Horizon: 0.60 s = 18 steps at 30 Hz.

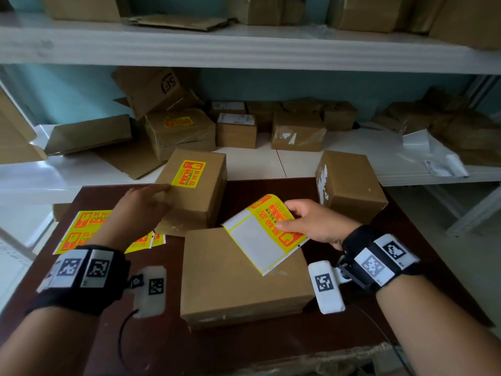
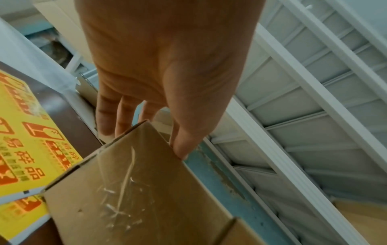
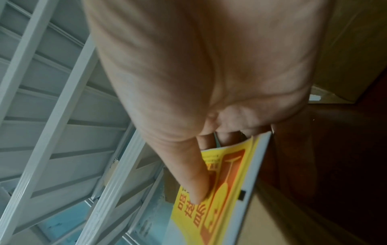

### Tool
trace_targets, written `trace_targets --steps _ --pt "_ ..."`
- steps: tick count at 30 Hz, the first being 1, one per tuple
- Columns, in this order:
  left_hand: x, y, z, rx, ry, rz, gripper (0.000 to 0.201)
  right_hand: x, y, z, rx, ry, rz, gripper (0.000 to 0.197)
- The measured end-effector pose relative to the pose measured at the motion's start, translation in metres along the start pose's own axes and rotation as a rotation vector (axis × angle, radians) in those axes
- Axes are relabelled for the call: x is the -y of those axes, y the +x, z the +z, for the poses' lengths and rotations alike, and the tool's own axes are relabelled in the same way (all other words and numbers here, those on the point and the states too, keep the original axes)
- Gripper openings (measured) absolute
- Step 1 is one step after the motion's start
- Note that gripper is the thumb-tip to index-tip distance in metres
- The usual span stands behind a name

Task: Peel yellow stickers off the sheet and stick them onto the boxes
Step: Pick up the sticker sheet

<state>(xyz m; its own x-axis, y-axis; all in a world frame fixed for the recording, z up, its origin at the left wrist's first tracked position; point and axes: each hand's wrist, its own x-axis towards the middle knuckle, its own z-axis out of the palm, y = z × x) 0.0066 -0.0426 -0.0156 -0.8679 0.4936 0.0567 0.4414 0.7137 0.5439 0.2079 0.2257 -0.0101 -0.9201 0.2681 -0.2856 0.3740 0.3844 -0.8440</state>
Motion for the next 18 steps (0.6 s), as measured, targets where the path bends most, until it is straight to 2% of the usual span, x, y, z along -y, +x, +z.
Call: trace_targets --steps 3,8,11,18 --pt "0.0 0.001 0.007 0.0 0.014 0.017 0.044 0.001 0.0 0.0 -0.005 0.005 -0.008 0.017" --pt "0.003 0.001 0.019 0.061 0.005 0.02 0.066 0.002 0.001 0.0 -0.009 0.005 -0.031 0.01" --pt "-0.009 -0.003 0.023 0.087 -0.001 0.013 0.055 0.003 0.001 -0.002 -0.008 -0.003 -0.046 0.008" --pt "-0.02 -0.004 0.024 0.217 -0.073 0.066 0.049 0.014 0.0 -0.007 -0.08 0.116 -0.08 0.022"
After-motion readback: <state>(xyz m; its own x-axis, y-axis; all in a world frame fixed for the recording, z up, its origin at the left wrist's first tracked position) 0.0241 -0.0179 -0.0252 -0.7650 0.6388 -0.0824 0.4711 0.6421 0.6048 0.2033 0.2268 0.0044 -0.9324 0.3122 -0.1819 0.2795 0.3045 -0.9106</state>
